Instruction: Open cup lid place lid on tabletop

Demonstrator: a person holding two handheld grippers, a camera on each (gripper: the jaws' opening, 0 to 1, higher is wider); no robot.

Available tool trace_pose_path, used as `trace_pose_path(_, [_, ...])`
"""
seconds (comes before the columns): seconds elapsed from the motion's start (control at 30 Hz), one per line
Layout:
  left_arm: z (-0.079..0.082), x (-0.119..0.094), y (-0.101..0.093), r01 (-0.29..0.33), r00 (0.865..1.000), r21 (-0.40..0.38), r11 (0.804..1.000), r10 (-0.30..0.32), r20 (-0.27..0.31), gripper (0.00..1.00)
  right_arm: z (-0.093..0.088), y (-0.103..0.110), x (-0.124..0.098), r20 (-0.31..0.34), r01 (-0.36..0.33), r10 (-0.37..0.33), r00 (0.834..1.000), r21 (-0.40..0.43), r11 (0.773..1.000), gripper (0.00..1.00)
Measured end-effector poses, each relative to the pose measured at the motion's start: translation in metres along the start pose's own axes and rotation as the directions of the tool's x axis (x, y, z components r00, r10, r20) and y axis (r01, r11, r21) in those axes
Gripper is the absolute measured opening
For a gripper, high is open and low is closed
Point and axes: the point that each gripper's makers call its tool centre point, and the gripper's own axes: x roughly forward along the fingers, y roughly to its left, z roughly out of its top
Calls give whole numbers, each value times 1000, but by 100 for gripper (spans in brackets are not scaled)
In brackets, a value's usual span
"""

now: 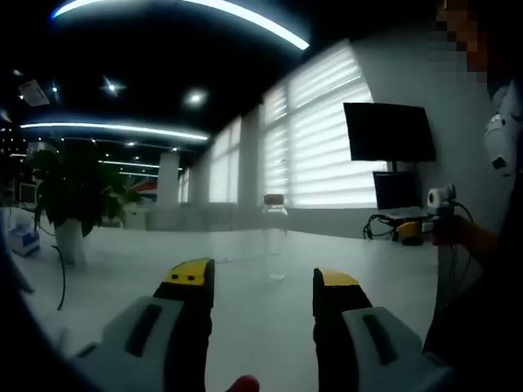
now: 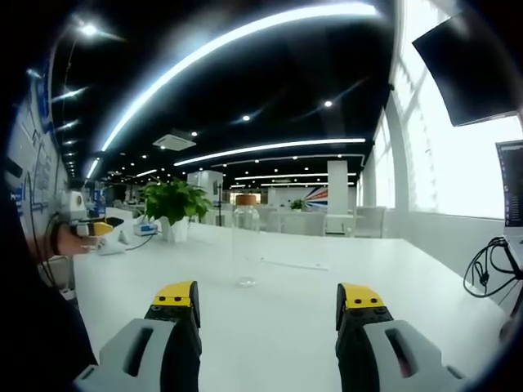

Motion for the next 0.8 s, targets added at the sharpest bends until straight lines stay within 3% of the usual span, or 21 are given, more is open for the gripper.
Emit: trace_pose_path(0.8, [2,0,1,-13,1000,5,1000,13,17,48,2,-5,-3,11,15,-15,1000,-5,1000,62])
